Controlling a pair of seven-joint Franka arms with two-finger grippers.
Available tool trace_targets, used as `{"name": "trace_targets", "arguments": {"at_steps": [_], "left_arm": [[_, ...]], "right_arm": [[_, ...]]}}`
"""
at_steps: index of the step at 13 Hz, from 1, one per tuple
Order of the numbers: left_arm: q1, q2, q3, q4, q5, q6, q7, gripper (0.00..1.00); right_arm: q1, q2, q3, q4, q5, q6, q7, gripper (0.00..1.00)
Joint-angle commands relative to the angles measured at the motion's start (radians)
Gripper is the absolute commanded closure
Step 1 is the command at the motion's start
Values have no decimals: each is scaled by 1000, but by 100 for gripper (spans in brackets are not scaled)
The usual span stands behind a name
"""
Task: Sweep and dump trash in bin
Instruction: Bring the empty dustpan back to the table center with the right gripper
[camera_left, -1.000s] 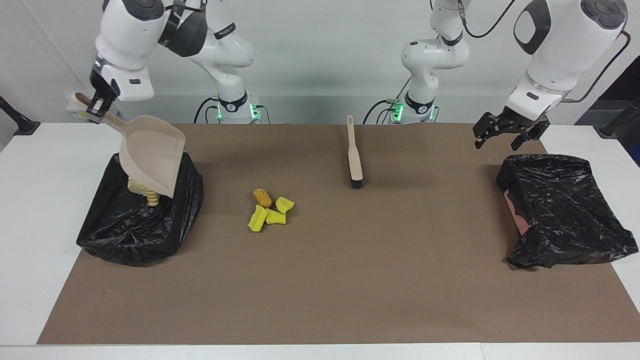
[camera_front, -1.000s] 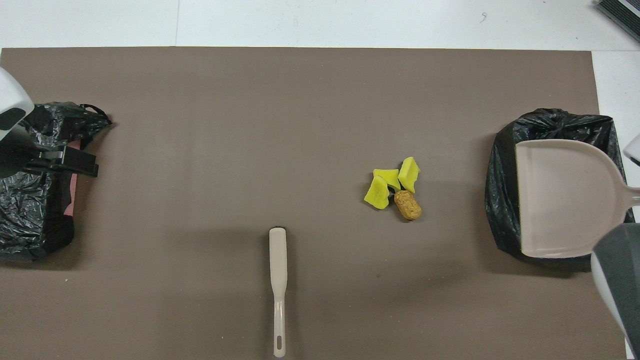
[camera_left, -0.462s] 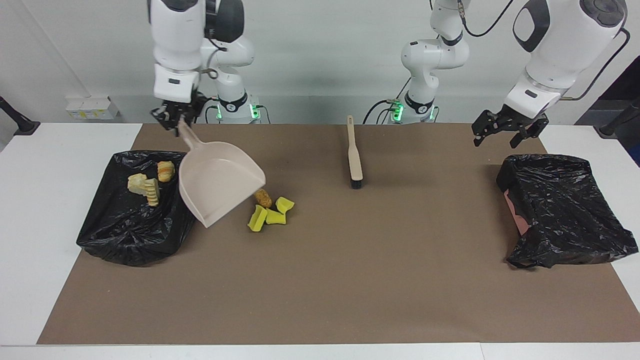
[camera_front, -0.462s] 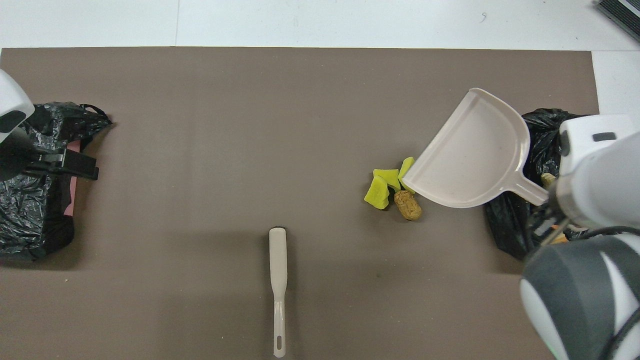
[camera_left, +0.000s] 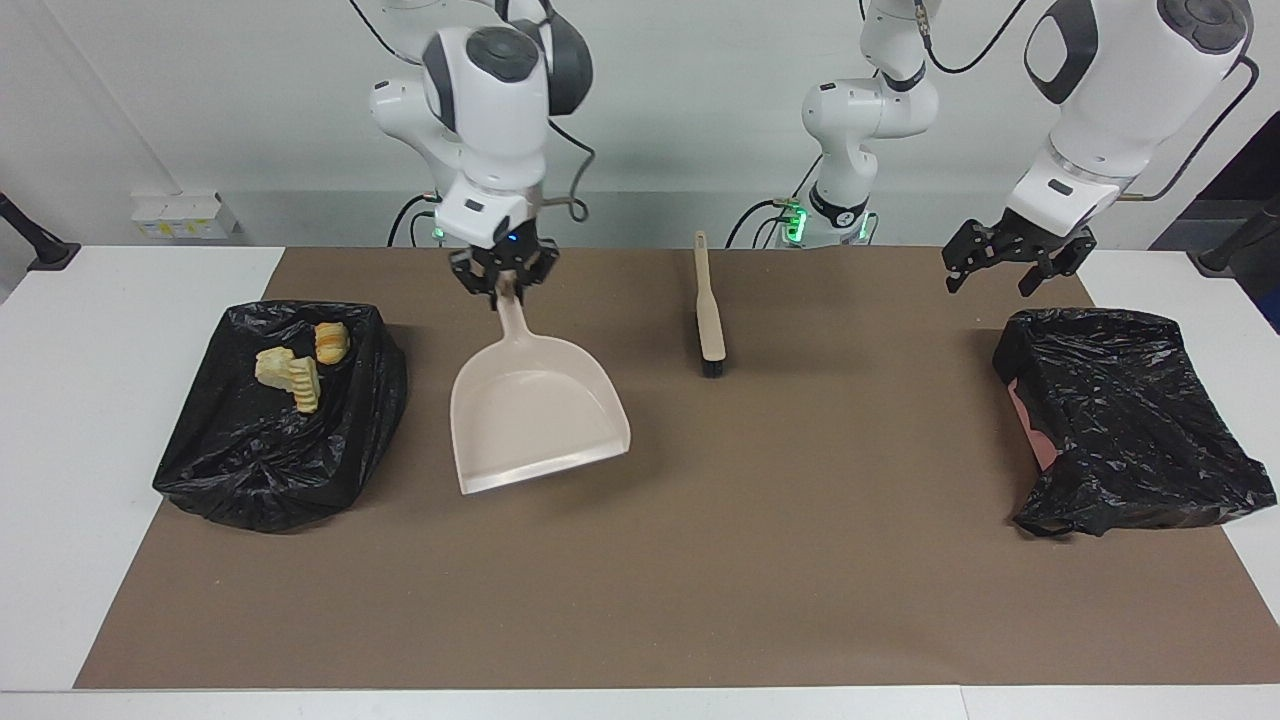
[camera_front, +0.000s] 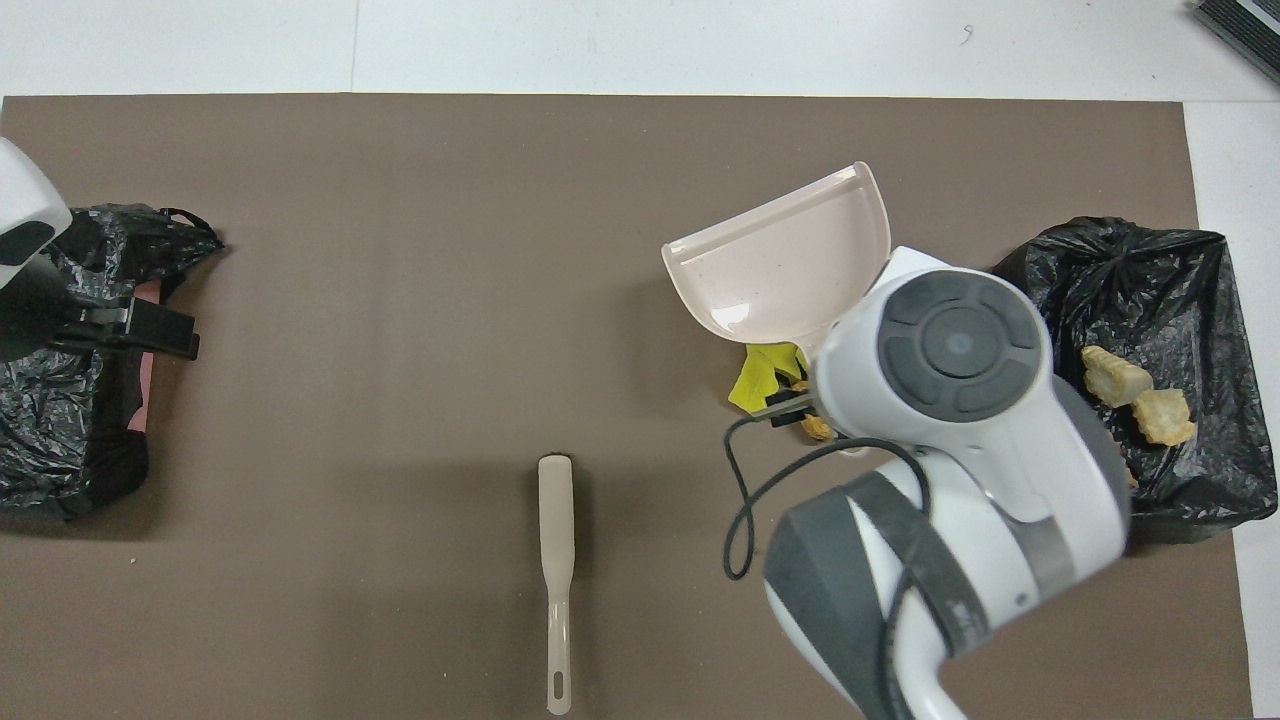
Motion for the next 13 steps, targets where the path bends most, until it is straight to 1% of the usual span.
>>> {"name": "trace_targets", "arguments": {"at_steps": [1, 2, 5, 6, 7, 8, 9, 12, 13], "left_arm": [[-6, -20, 2, -18, 8, -2, 11, 0], [-6, -18, 1, -14, 8, -6, 8, 0], [-8, -18, 1, -12, 8, -11, 5, 0], [-6, -18, 1, -12, 8, -17, 5, 0], [-6, -18, 1, -11, 8, -17, 5, 0], [-6, -20, 2, -12, 8, -18, 7, 0], [-6, -21, 2, -14, 8, -20, 8, 0], [-5, -20, 2, -14, 8, -22, 8, 0], [-5, -21, 2, -14, 8, -23, 8, 0]], "right_arm": [[45, 164, -3, 153, 74, 52, 200, 100], [94, 227, -5, 217, 68, 55, 247, 100], [166, 408, -6, 401, 62, 63, 343, 100], [199, 471, -8, 455, 62, 83, 389, 100], [228, 518, -12, 480, 62, 133, 431, 100], [242, 545, -12, 489, 62, 173, 445, 100], [245, 556, -8, 491, 61, 185, 445, 100], [266, 571, -6, 470, 70, 242, 445, 100], [260, 570, -6, 466, 82, 251, 445, 87]]}}
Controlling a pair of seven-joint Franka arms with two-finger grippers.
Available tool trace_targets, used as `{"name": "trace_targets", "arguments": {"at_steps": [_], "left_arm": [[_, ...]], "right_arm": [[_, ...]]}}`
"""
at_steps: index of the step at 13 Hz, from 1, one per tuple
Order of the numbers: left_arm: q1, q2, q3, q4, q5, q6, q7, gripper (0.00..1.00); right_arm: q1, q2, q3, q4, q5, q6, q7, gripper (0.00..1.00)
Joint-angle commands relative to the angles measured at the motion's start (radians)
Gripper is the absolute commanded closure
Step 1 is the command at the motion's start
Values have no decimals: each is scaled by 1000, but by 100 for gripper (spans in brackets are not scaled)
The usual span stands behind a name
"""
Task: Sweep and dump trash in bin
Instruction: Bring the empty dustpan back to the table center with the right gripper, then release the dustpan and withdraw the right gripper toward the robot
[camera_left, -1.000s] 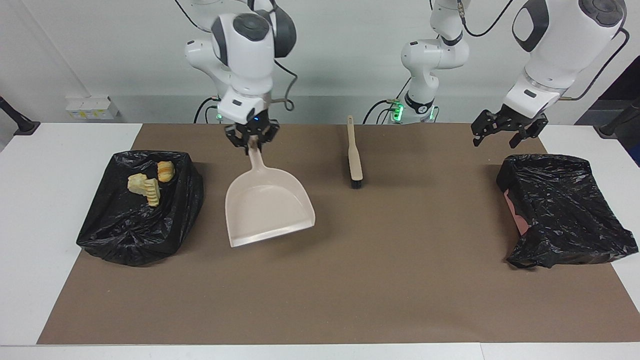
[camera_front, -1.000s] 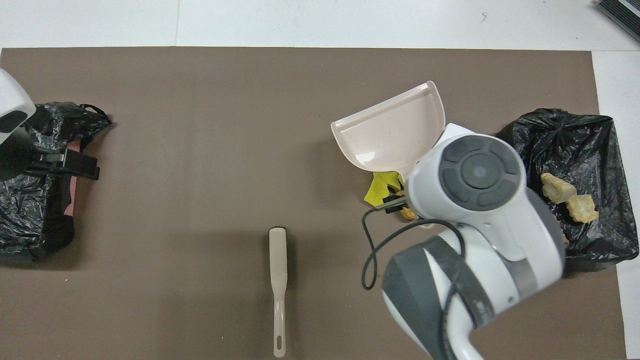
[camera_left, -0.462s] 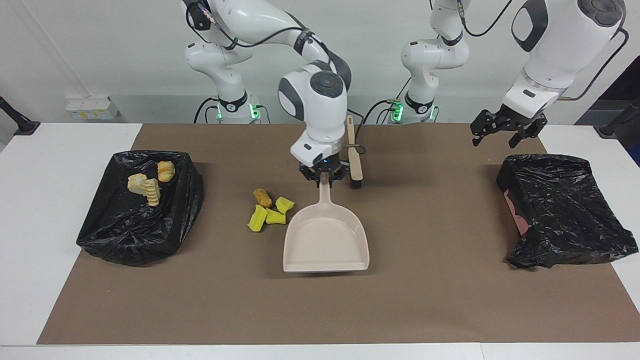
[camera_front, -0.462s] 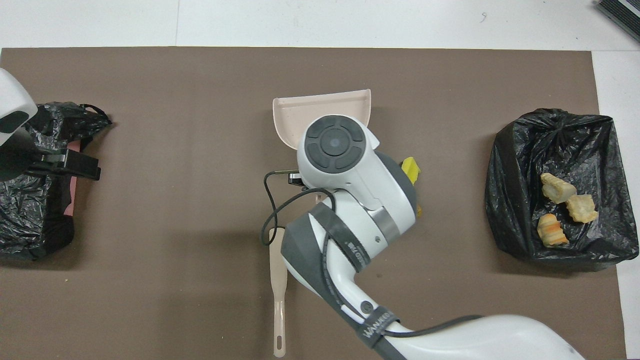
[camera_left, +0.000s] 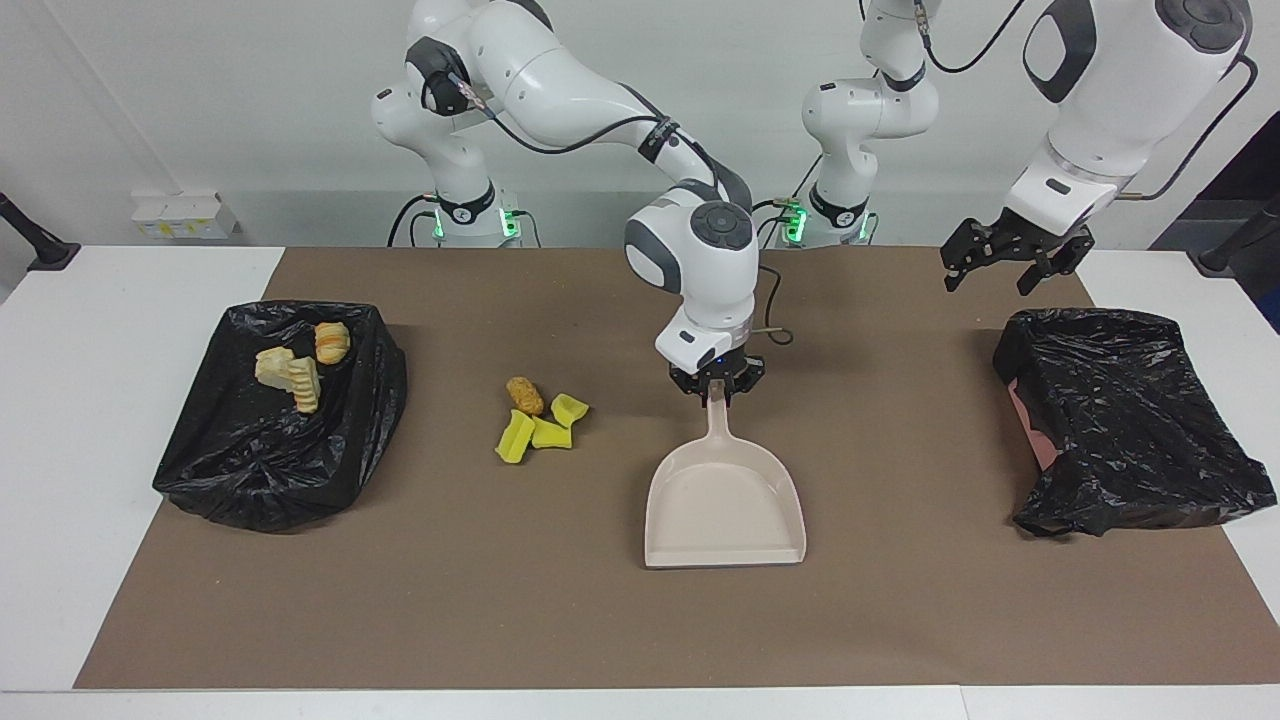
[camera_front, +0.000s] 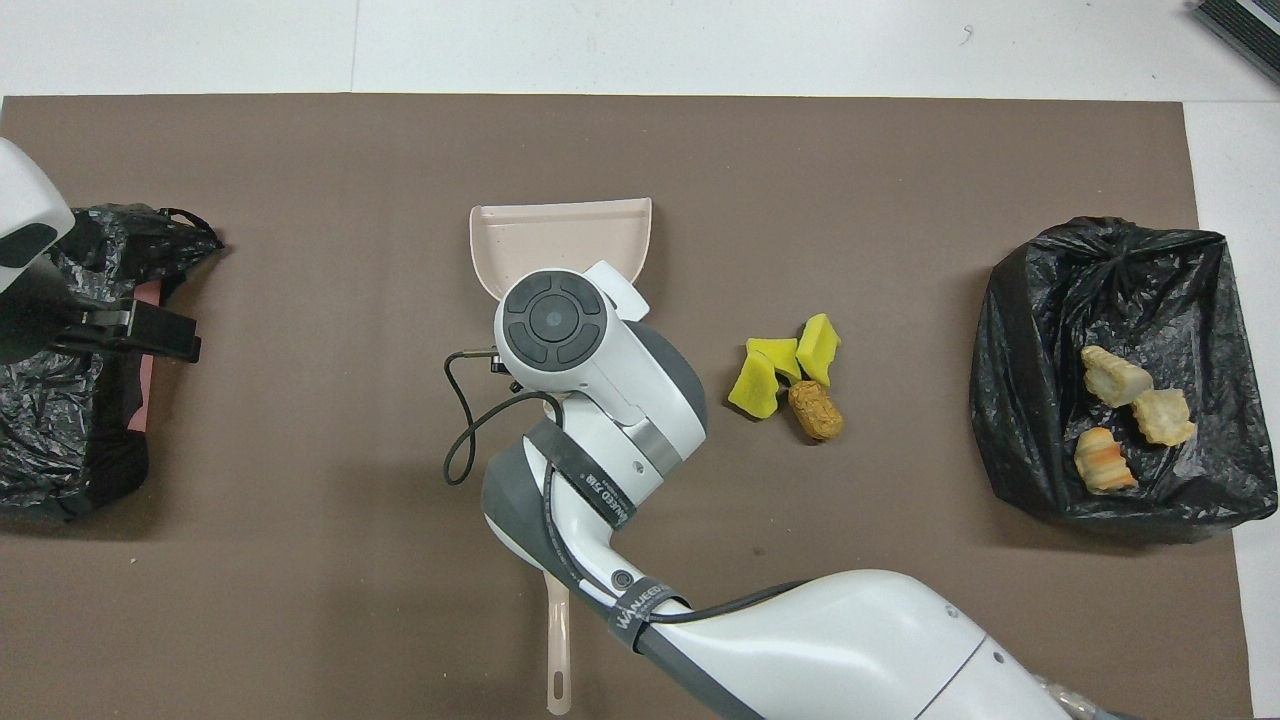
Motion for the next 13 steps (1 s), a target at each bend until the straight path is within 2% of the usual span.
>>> {"name": "trace_targets", "arguments": {"at_steps": [1, 2, 4, 6, 7, 8, 9, 11, 13], "left_arm": [[-2, -18, 3, -12, 8, -19, 8, 0], [-2, -18, 5, -12, 8, -17, 8, 0], [-4, -18, 5, -12, 8, -14, 5, 0], [-2, -16, 3, -12, 7, -2, 0, 0], [-5, -13, 3, -12, -6, 1, -2, 0], [-7, -1, 3, -11, -7, 6, -3, 0], [-10, 5, 3, -9, -9, 13, -3, 0], [-18, 31, -5, -10, -10, 44, -8, 0], [-89, 63, -6, -30, -9, 108, -34, 0]], "right_arm": [[-11, -6, -2, -31, 31, 44, 11, 67], [-11, -37, -2, -104, 33, 84, 8, 61], [-9, -60, -2, -154, 33, 98, 5, 54], [-2, -110, -2, -156, 27, 13, -1, 28], [0, -144, -2, -157, 28, -47, -1, 20], [7, -175, 0, -169, 31, -86, 11, 8], [29, -203, 1, -198, 31, -97, 14, 0], [44, -259, 18, -289, 34, -91, 18, 0], [50, -307, 50, -376, 97, -77, 49, 0]]}}
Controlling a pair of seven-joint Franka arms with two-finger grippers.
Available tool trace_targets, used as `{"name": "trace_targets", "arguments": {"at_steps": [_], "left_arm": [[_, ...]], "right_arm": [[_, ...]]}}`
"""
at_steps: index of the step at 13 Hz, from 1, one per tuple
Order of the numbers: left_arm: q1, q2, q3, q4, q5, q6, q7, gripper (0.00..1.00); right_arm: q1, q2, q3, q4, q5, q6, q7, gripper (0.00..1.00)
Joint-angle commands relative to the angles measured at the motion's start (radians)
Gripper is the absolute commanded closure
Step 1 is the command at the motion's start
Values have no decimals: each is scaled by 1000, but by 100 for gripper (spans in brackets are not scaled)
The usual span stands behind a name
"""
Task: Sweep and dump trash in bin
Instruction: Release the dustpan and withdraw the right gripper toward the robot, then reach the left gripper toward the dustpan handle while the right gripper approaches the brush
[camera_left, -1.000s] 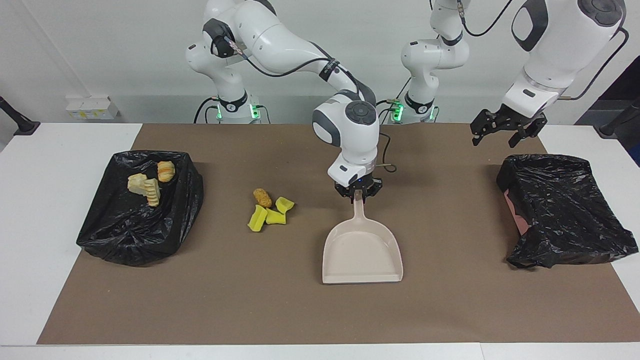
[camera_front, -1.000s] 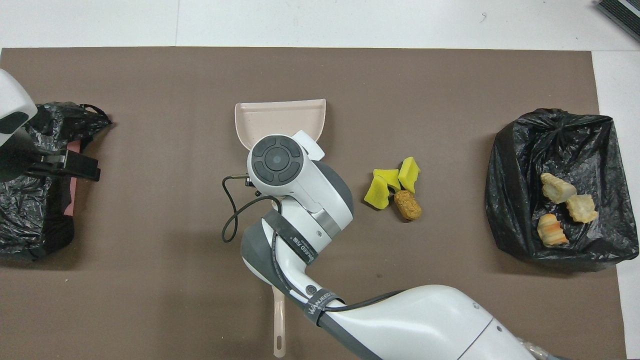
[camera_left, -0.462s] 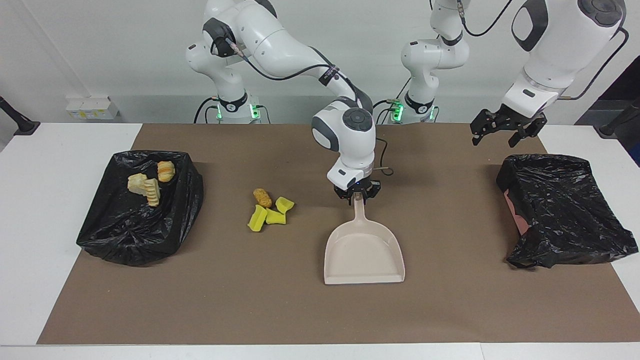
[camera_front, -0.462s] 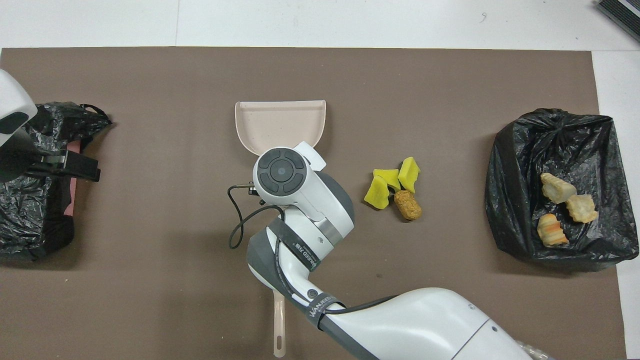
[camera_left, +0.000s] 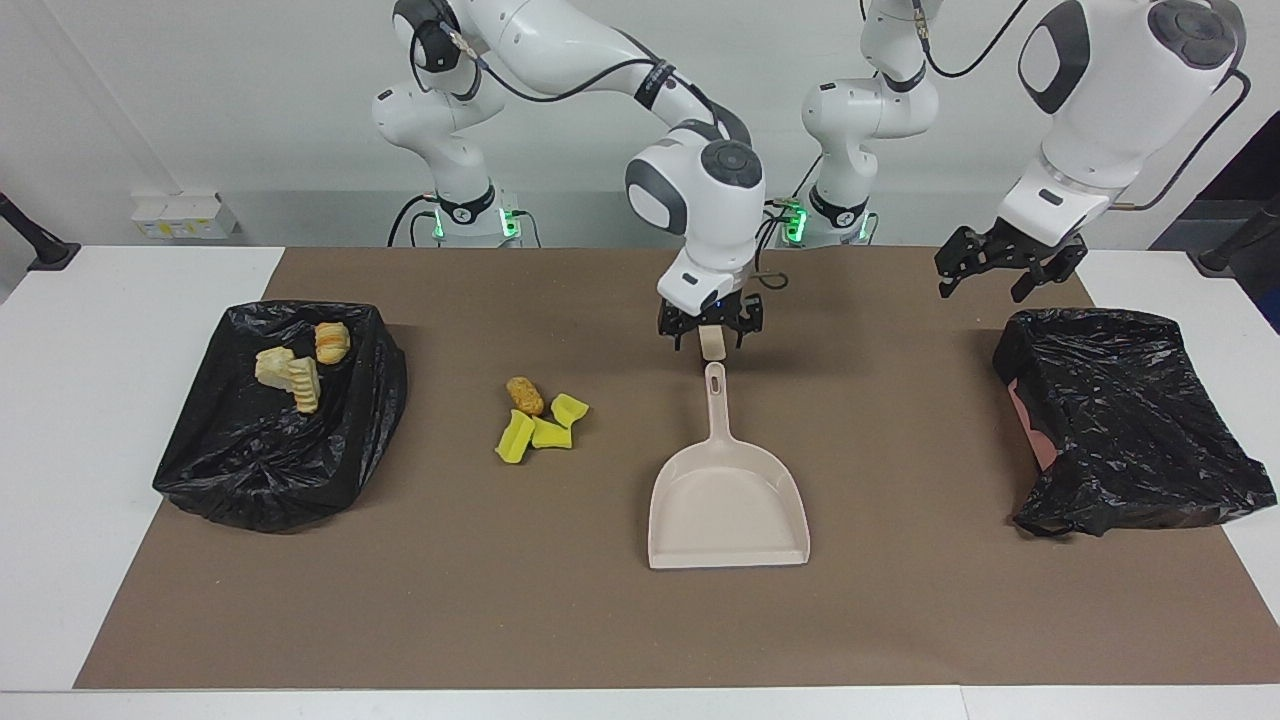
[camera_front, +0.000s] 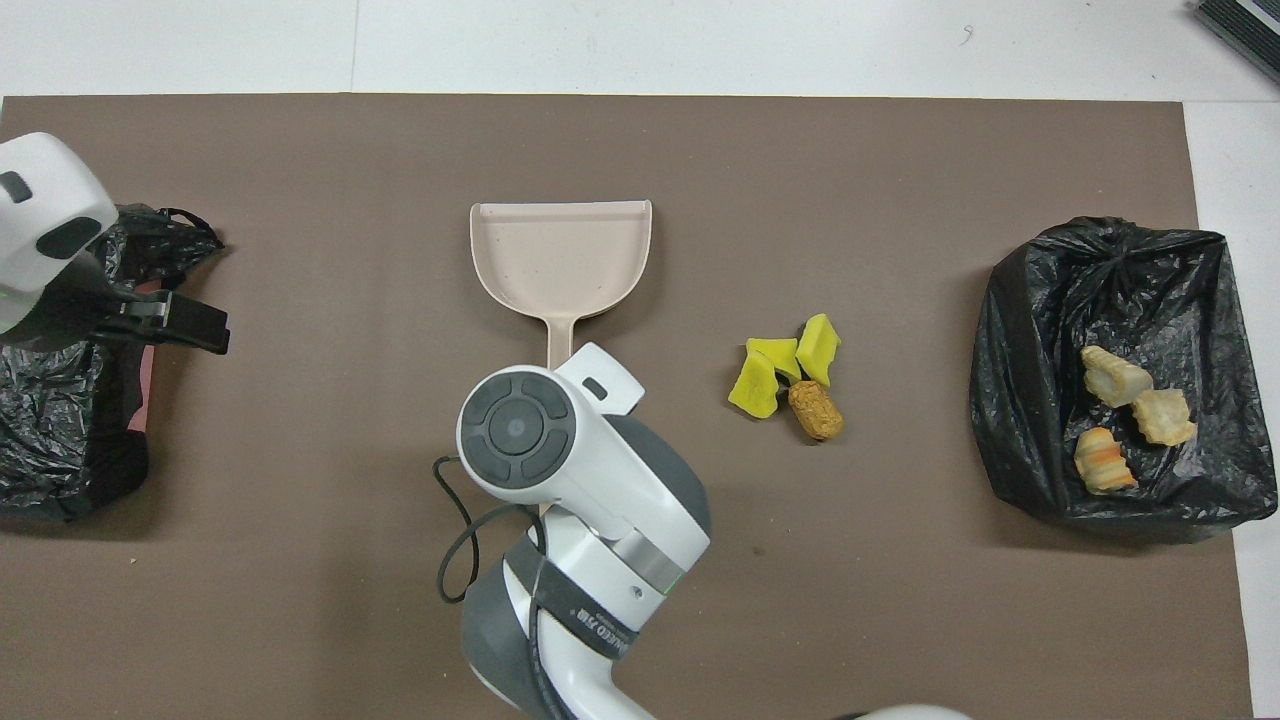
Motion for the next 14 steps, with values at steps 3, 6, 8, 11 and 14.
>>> {"name": "trace_targets", "arguments": {"at_steps": [3, 6, 8, 11, 14], "left_arm": [[-156, 92, 5, -39, -2, 166, -158, 0], [-250, 169, 5, -47, 8, 262, -268, 0], [-296, 221, 5, -52, 10, 354, -332, 0], [-368, 281, 5, -53, 11, 430, -432, 0], [-393, 299, 5, -90, 8, 494, -492, 0]], "right_arm": [[40, -197, 54, -357, 143, 140, 35, 0], [88, -276, 54, -494, 196, 195, 35, 0], [116, -287, 54, -522, 221, 208, 35, 0], [131, -287, 54, -538, 227, 233, 30, 3], [134, -271, 54, -550, 229, 282, 24, 38]]}}
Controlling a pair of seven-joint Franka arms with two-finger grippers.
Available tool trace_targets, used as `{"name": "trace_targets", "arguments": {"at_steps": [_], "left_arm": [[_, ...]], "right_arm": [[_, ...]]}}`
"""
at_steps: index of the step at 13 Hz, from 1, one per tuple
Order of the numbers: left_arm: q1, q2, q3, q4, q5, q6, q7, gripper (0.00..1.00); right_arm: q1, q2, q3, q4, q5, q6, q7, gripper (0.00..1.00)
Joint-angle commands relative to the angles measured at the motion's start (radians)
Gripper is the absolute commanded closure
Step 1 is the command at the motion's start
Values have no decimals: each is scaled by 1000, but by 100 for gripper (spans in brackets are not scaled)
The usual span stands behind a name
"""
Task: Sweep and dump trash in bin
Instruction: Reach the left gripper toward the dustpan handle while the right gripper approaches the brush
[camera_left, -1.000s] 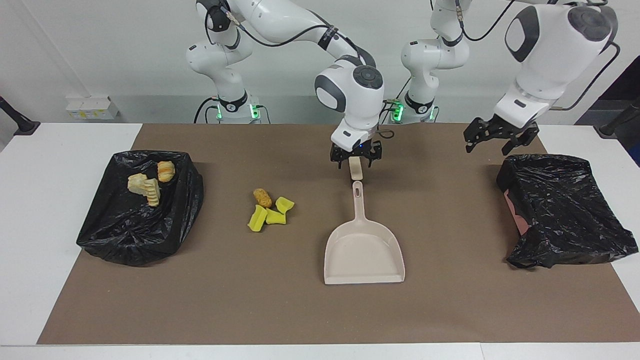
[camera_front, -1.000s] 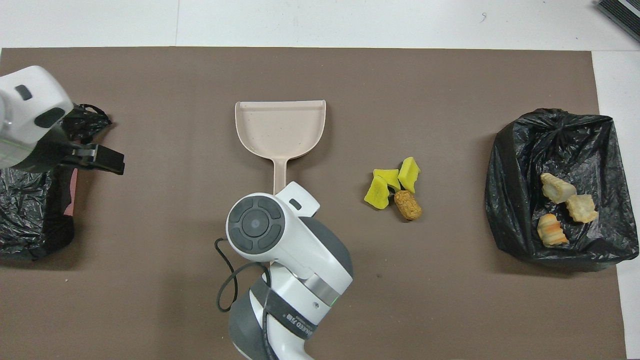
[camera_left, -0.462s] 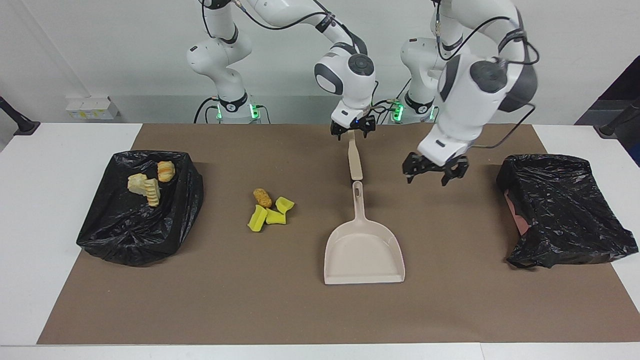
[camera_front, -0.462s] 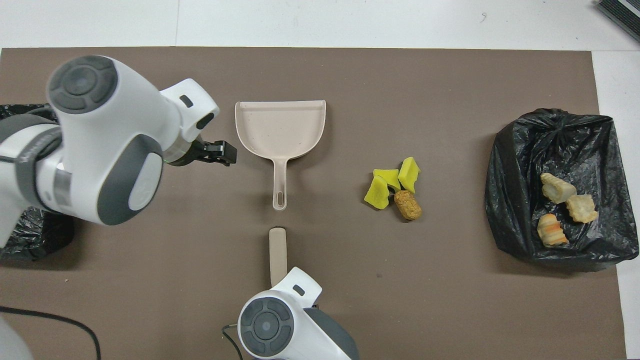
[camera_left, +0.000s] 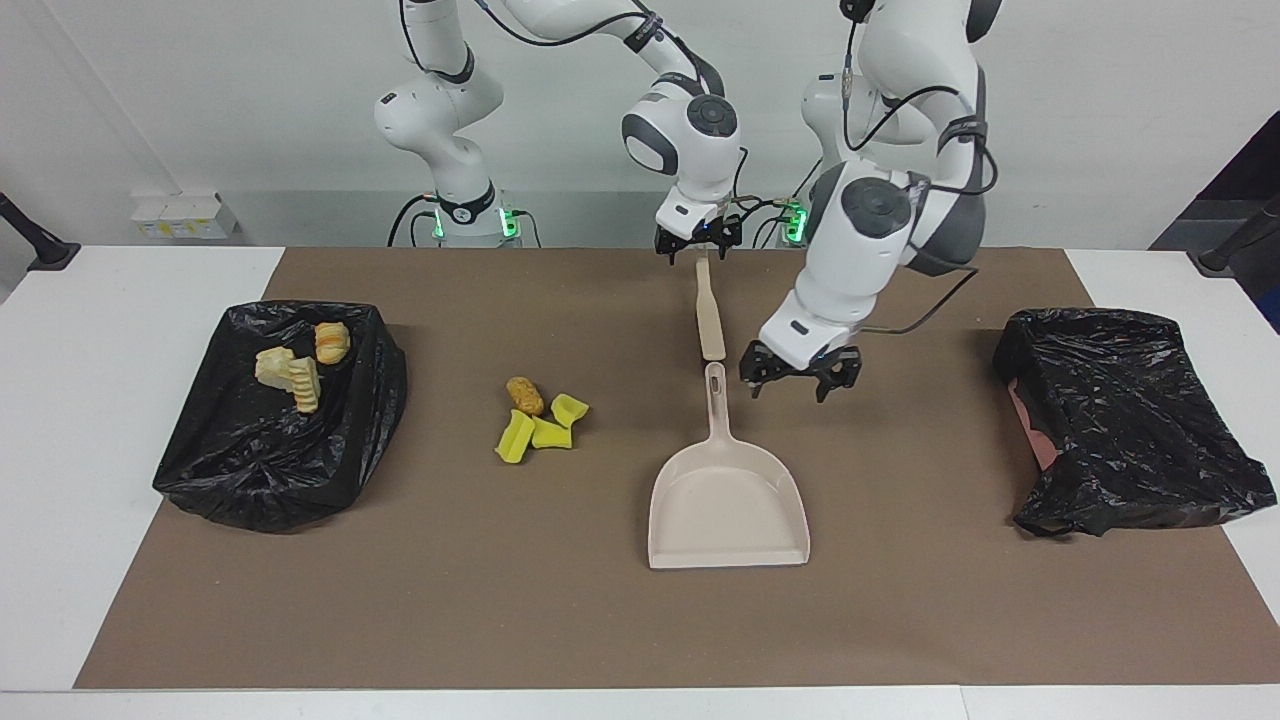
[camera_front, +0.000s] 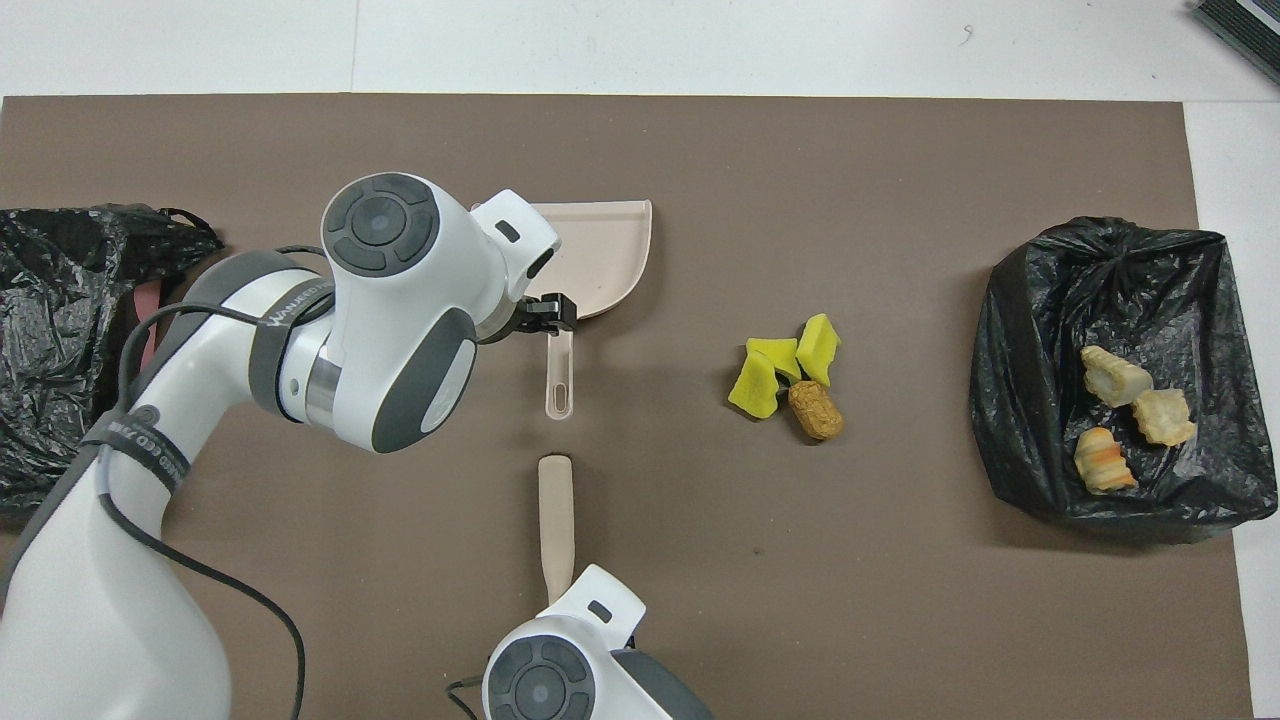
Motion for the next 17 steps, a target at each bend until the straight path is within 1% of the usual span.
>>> {"name": "trace_targets", "arguments": {"at_steps": [1, 3, 4, 5, 7, 8, 9, 10, 12, 13, 15, 17], "left_arm": [[-40, 1, 16, -55, 6, 67, -55, 0], [-53, 0, 14, -81, 6, 85, -84, 0], [-74, 1, 16, -93, 6, 91, -115, 0], [-85, 13, 16, -99, 6, 105, -124, 3], [-83, 24, 16, -90, 8, 110, -123, 26], [-83, 24, 16, -90, 9, 102, -121, 50], [-83, 24, 16, -90, 14, 101, -114, 88], [-82, 23, 16, -95, 16, 111, -112, 100], [-80, 23, 16, -92, 17, 102, -101, 100], [-70, 20, 16, -90, 20, 102, -74, 100], [-48, 3, 24, -89, 20, 101, 62, 100], [7, -20, 25, -86, 20, 99, 214, 100]], "right_arm": [[0, -7, 2, -37, 25, 55, 10, 58], [1, -9, 2, -37, 25, 67, 18, 93], [1, -6, 2, -34, 24, 70, 7, 100], [0, 0, 2, -29, 24, 69, 7, 100], [-5, 8, 1, -14, 10, 50, 2, 100], [-6, 11, -2, 0, 2, 24, 4, 100], [-10, 12, -4, 12, -21, -9, 5, 100], [-20, 3, -6, 15, -60, -32, 5, 100], [-54, -32, -7, 15, -98, -95, 4, 100], [-81, -68, -7, 6, -102, -118, -19, 100], [-155, -142, -6, 5, -102, -206, -89, 100], [-247, -205, -6, 5, -104, -269, -165, 100]]}}
